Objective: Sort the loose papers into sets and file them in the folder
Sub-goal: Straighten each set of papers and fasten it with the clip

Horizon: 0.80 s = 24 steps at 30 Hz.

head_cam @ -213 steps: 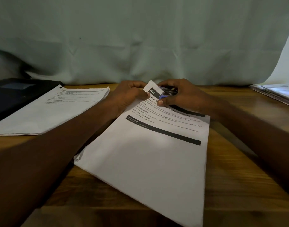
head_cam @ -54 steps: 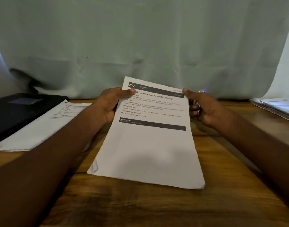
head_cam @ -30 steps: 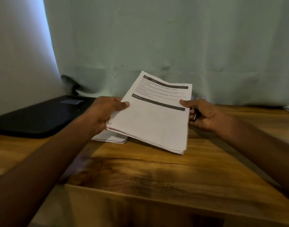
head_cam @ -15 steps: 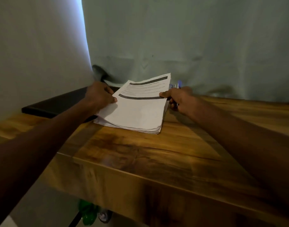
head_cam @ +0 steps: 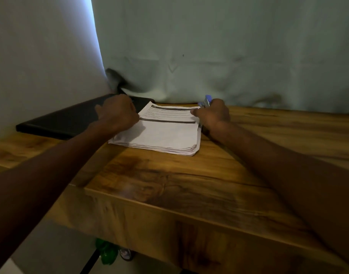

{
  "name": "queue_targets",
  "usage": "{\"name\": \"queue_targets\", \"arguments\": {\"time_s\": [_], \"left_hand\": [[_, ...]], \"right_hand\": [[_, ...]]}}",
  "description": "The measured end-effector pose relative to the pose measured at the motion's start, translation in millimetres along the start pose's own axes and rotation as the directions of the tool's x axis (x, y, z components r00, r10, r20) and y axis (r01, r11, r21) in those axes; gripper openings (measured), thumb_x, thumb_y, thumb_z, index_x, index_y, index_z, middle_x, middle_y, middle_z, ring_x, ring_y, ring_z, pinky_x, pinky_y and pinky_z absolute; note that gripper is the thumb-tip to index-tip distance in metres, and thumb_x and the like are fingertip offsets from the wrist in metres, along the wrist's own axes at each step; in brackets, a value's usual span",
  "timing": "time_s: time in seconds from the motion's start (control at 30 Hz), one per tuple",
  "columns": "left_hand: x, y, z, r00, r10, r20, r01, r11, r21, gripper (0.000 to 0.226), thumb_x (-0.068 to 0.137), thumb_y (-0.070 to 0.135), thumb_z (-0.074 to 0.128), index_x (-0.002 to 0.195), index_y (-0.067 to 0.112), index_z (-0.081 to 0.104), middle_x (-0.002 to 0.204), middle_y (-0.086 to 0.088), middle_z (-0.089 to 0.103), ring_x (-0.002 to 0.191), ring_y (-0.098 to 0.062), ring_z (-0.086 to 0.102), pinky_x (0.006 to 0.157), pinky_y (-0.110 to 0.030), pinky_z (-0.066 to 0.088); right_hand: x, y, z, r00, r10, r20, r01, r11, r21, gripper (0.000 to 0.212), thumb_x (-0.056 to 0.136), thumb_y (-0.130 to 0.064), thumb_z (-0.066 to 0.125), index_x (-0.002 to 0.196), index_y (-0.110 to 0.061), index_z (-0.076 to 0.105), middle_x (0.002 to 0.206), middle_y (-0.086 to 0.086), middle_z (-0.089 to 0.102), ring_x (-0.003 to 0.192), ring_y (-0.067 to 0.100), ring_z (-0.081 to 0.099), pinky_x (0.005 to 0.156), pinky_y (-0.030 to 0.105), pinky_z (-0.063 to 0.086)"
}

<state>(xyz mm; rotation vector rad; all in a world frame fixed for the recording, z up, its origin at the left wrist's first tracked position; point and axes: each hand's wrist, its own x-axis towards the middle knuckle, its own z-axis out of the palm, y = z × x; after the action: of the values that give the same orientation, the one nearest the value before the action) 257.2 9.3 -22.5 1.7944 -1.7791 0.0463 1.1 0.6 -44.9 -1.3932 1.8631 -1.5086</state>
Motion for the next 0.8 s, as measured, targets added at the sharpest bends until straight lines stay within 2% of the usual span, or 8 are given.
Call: {"name": "queue_targets", "arguments": {"time_s": [0.1, 0.23, 0.33, 0.4, 0.47, 0.57, 0.67, 0.8], "left_hand": [[-9.8, 30.9, -1.4, 0.994, 0.076, -0.077, -0.081, 0.995, -0.063, 0.013, 0.088, 0.029, 0.071, 0.097, 0.021, 0.076, 0.103, -0.002, 0.073, 0.107, -0.031, 0.062, 0.102, -0.053, 0.044], [-30.6, 91.6, 20.4, 0.97, 0.208, -0.123, -0.228, 0.957, -0.181, 0.017, 0.088, 0.031, 0.066, 0.099, 0.024, 0.077, 0.109, 0.0, 0.074, 0.109, -0.028, 0.065, 0.095, -0.047, 0.051], [-46.2, 146.0, 43.3, 0.933, 0.344, -0.108, -0.36, 0.908, -0.215, 0.022, 0.086, 0.032, 0.069, 0.106, 0.026, 0.075, 0.115, 0.0, 0.072, 0.111, -0.025, 0.063, 0.095, -0.043, 0.05], [-54.7, 184.0, 57.0, 0.922, 0.381, -0.066, -0.386, 0.898, -0.211, 0.025, 0.084, 0.031, 0.069, 0.107, 0.025, 0.074, 0.117, -0.003, 0.069, 0.112, -0.027, 0.061, 0.095, -0.043, 0.049], [-63.1, 219.4, 69.6, 0.931, 0.364, -0.001, -0.352, 0.898, -0.266, 0.024, 0.083, 0.025, 0.066, 0.106, 0.02, 0.073, 0.116, -0.006, 0.068, 0.111, -0.029, 0.062, 0.093, -0.042, 0.051], [-78.1, 259.6, 97.0, 0.931, 0.362, 0.049, -0.329, 0.889, -0.318, 0.027, 0.082, 0.019, 0.063, 0.107, 0.015, 0.071, 0.115, -0.01, 0.069, 0.11, -0.031, 0.063, 0.092, -0.043, 0.053], [-93.8, 277.6, 118.9, 0.873, 0.486, 0.036, -0.472, 0.862, -0.183, 0.032, 0.087, 0.023, 0.062, 0.117, 0.015, 0.067, 0.121, -0.01, 0.064, 0.116, -0.032, 0.059, 0.095, -0.042, 0.049], [-92.3, 272.6, 123.1, 0.835, 0.549, 0.038, -0.528, 0.819, -0.223, 0.036, 0.089, 0.029, 0.064, 0.122, 0.016, 0.066, 0.123, -0.009, 0.067, 0.116, -0.031, 0.061, 0.098, -0.04, 0.049]], "right_hand": [[-2.3, -2.2, -13.7, 0.999, -0.032, -0.034, 0.034, 0.999, 0.035, 0.04, 0.09, -0.046, 0.068, 0.11, -0.012, 0.066, 0.104, 0.005, 0.07, 0.096, 0.027, 0.068, 0.086, 0.041, 0.057], [-8.0, 0.0, -51.4, 0.995, -0.091, 0.027, 0.09, 0.995, 0.036, 0.052, 0.096, -0.064, 0.048, 0.102, -0.015, 0.063, 0.092, 0.002, 0.064, 0.088, 0.025, 0.061, 0.079, 0.037, 0.048], [-14.0, 16.3, -88.3, 0.986, -0.115, 0.12, 0.107, 0.992, 0.065, 0.042, 0.104, -0.055, 0.04, 0.08, -0.024, 0.054, 0.072, -0.004, 0.051, 0.066, 0.017, 0.049, 0.065, 0.03, 0.038], [-18.2, 28.2, -119.1, 0.973, -0.167, 0.158, 0.159, 0.985, 0.06, 0.036, 0.107, -0.047, 0.04, 0.082, -0.026, 0.055, 0.074, -0.007, 0.05, 0.065, 0.011, 0.045, 0.06, 0.026, 0.032], [-17.1, 45.1, -148.2, 0.961, -0.23, 0.153, 0.238, 0.971, -0.034, 0.031, 0.108, -0.041, 0.042, 0.097, -0.019, 0.061, 0.084, -0.006, 0.055, 0.073, 0.01, 0.049, 0.065, 0.028, 0.035], [-5.1, 76.4, -189.2, 0.944, -0.316, 0.098, 0.33, 0.881, -0.34, 0.029, 0.101, -0.041, 0.055, 0.104, -0.014, 0.066, 0.098, 0.003, 0.063, 0.085, 0.017, 0.057, 0.074, 0.032, 0.041], [10.8, 94.9, -227.2, 0.967, -0.252, 0.039, 0.221, 0.755, -0.618, 0.037, 0.082, -0.043, 0.08, 0.103, -0.013, 0.071, 0.101, 0.007, 0.068, 0.09, 0.023, 0.064, 0.075, 0.036, 0.052], [20.5, 100.2, -271.8, 0.99, -0.109, -0.086, 0.009, 0.67, -0.743, 0.049, 0.078, -0.042, 0.084, 0.111, -0.011, 0.065, 0.112, 0.012, 0.066, 0.102, 0.031, 0.064, 0.075, 0.034, 0.047]]}}
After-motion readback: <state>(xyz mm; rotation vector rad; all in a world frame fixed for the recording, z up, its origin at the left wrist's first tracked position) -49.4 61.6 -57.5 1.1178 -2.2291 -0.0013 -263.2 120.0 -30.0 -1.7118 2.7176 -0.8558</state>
